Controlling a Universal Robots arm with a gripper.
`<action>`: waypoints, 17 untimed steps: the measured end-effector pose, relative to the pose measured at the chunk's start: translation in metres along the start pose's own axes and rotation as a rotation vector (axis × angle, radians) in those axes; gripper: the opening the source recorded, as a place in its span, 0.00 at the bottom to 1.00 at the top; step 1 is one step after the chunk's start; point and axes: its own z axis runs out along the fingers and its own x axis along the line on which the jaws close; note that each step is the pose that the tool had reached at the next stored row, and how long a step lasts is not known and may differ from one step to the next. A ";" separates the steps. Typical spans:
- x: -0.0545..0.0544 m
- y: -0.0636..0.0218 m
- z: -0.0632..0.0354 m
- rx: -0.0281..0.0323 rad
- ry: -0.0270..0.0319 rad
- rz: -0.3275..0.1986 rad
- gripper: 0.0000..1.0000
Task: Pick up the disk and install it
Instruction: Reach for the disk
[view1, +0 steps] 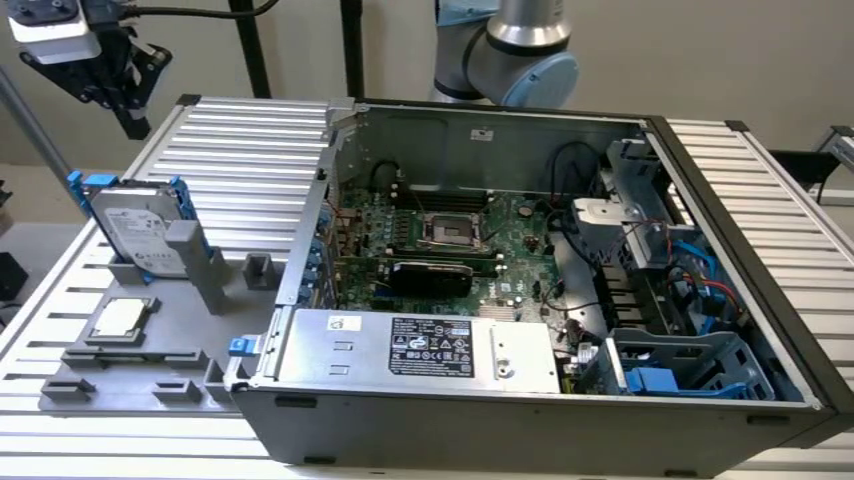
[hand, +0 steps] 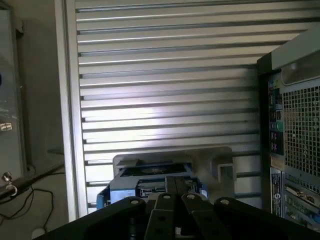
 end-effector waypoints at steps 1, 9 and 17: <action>0.005 -0.0002 0.0002 0.0002 0.0015 0.000 0.11; 0.033 -0.0012 0.0014 0.0059 0.0108 -0.003 0.11; 0.035 -0.0025 0.0019 0.0119 0.0105 -0.005 0.11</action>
